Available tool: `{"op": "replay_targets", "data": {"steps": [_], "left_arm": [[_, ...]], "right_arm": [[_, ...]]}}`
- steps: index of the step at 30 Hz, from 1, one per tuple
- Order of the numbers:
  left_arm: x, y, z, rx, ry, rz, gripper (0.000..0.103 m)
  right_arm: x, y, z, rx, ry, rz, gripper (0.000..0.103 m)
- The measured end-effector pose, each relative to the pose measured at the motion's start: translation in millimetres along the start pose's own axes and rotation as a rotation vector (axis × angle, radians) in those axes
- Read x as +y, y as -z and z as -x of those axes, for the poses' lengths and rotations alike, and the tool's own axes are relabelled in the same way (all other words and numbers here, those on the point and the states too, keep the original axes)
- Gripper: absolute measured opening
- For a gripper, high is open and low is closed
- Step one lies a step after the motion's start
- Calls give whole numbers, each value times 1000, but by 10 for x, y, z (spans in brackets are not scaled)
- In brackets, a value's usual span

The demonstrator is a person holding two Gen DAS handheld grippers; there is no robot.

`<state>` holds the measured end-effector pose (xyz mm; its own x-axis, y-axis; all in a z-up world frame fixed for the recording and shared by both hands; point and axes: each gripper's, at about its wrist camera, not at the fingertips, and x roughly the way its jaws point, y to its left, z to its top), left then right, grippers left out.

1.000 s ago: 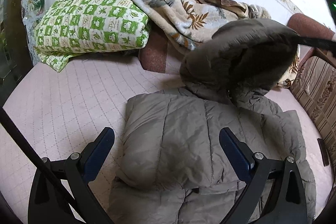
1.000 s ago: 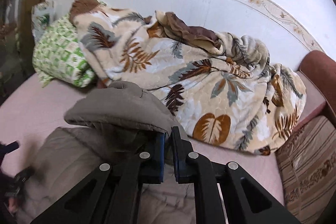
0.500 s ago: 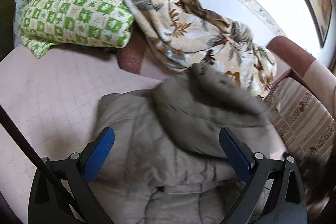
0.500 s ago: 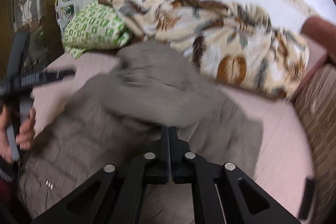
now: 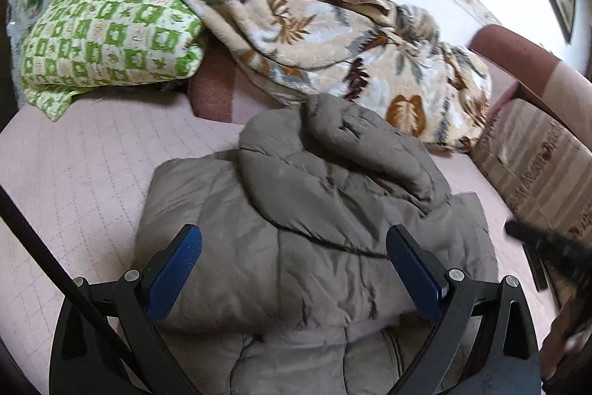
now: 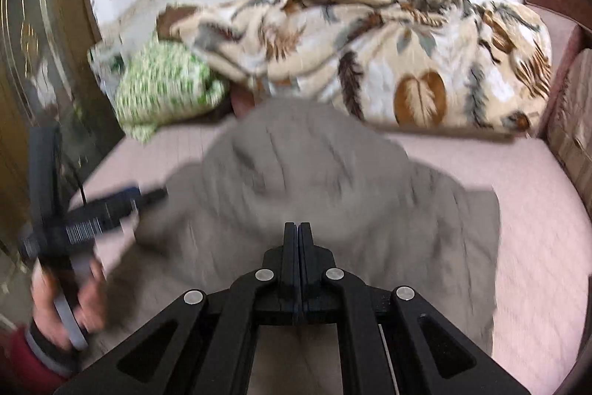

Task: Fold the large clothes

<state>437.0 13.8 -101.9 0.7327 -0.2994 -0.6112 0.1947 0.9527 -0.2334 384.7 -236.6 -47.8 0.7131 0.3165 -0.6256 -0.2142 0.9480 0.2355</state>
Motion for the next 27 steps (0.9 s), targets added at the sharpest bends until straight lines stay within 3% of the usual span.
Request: {"op": "replay_targets", "data": {"steps": [3,6,7,10,13,15,19,22,25,27], "left_arm": [[-8,-14,-96,-1,-59,7,100],[-4,-16,-237,13,-99,13,100],[2,-20,-290,21,-103,14,100],[-10,-19,-481,66,-115,-10,100],[24,82,-762,182,-202,-38,100],[64,154,-861,226,-201,-34,100],[23,129,-754,199,-193,-64,100],[-26,58,-573,134,-161,-62,100],[-87,15,-443,73,-135,-69,100],[-139,33,-480,87,-140,-95,100]], "right_arm": [[53,-286,-195,-26,-6,-21,5],[85,-407,-513,-29,-16,-47,26],[82,-401,-606,-20,-18,-51,27],[94,-258,-991,64,-33,-55,27],[97,73,-1356,190,-7,-47,27],[62,226,-1521,240,4,-46,27],[-6,227,-1504,230,-28,-79,27],[-40,132,-1215,167,-89,-104,27],[-47,66,-943,103,-52,-78,27],[-114,71,-805,74,5,-61,27]]}}
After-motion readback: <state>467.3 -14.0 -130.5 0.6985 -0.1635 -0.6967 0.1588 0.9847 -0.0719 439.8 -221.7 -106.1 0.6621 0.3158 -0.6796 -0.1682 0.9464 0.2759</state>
